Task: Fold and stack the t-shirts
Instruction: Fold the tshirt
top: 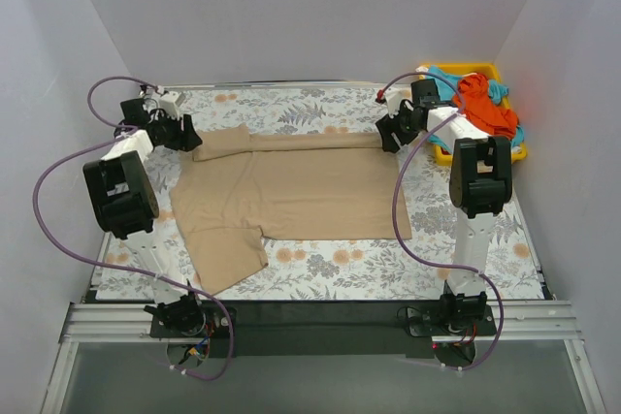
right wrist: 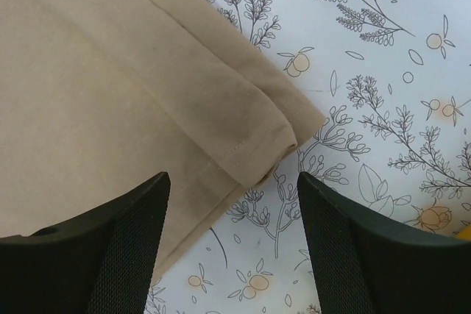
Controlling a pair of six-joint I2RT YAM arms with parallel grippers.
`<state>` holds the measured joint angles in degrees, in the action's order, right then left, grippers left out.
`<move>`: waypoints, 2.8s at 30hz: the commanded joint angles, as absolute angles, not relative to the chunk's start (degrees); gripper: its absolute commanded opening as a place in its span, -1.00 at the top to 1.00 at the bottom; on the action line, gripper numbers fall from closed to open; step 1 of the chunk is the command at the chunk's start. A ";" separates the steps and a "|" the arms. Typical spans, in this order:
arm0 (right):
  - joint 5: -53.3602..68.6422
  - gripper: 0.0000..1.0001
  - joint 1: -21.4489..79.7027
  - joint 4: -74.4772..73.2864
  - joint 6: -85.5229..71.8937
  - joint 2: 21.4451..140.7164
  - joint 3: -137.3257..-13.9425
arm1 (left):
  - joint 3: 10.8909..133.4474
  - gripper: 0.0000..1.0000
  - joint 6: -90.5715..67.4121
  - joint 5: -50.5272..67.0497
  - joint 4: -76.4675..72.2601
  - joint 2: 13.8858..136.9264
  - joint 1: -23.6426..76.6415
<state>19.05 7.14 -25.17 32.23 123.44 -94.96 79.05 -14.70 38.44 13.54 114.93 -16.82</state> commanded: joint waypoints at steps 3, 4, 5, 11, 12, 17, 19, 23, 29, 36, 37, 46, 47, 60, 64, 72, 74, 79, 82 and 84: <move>20.66 -0.12 6.77 -29.18 33.84 120.93 -102.55 | 89.63 0.01 -16.78 42.90 18.28 116.44 -16.45; 20.65 -0.04 6.77 -29.70 33.75 121.72 -104.05 | 91.21 0.03 -17.40 42.02 18.46 117.50 -15.83; 20.74 0.09 6.85 -30.93 33.58 123.64 -105.45 | 94.10 0.03 -17.84 41.58 18.72 119.68 -15.21; 21.53 0.20 7.03 -34.36 31.90 129.37 -113.29 | 101.77 0.02 -21.00 35.77 18.90 126.03 -11.69; 21.53 0.20 7.03 -34.37 31.99 129.64 -113.38 | 102.21 0.01 -21.27 35.68 18.90 126.99 -11.34; 20.57 0.17 7.56 -34.28 32.08 131.74 -113.64 | 103.36 -0.06 -21.71 33.84 18.98 129.11 -10.11; 20.21 0.13 7.56 -34.28 31.73 132.45 -113.99 | 103.10 -0.08 -21.45 33.31 18.98 129.72 -9.41; 19.51 0.06 7.65 -34.01 31.47 133.07 -114.26 | 104.67 -0.09 -21.53 30.41 18.98 132.01 -8.35; 18.37 0.07 7.47 -34.10 31.64 132.72 -113.56 | 108.10 -0.10 -21.71 31.19 19.16 134.56 -7.30; 19.69 0.07 7.03 -34.19 31.03 131.13 -113.38 | 110.83 -0.15 -24.34 38.05 19.07 135.70 -5.19; 19.86 0.07 6.94 -34.10 30.76 130.78 -113.38 | 111.09 -0.15 -24.69 38.49 19.07 136.14 -4.84; 20.57 0.07 5.80 -34.37 30.23 130.61 -112.94 | 114.60 -0.14 -27.24 36.30 18.81 139.75 -2.02; 20.83 0.08 5.71 -34.45 30.15 130.61 -112.94 | 114.78 -0.12 -27.42 36.21 18.81 140.18 -1.93; 23.20 0.12 4.48 -35.42 29.00 130.17 -112.94 | 111.45 0.99 -27.94 39.90 18.81 137.20 -1.85; 24.52 0.13 4.04 -35.77 28.04 129.99 -113.03 | 111.71 1.00 -28.91 40.17 18.72 136.23 -1.76; 26.37 0.24 3.52 -36.21 27.33 130.60 -114.08 | 111.27 1.00 -29.27 40.08 18.54 134.82 -1.84; 26.80 0.24 3.52 -36.30 27.07 130.78 -114.26 | 111.18 1.00 -29.00 39.99 18.54 134.82 -1.76; 27.25 0.20 3.52 -36.47 25.75 132.54 -116.36 | 111.09 1.00 -29.09 39.99 18.54 134.82 -1.76; 27.51 0.19 3.52 -36.47 24.96 133.59 -117.77 | 111.09 1.00 -29.00 39.99 18.46 134.82 -1.76; 27.86 0.19 3.52 -36.47 24.52 134.29 -118.65 | 111.01 1.00 -29.00 40.08 18.46 134.91 -1.85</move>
<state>25.93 3.70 -36.38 25.93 133.58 -115.24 111.66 -28.99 39.00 18.61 140.44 -1.72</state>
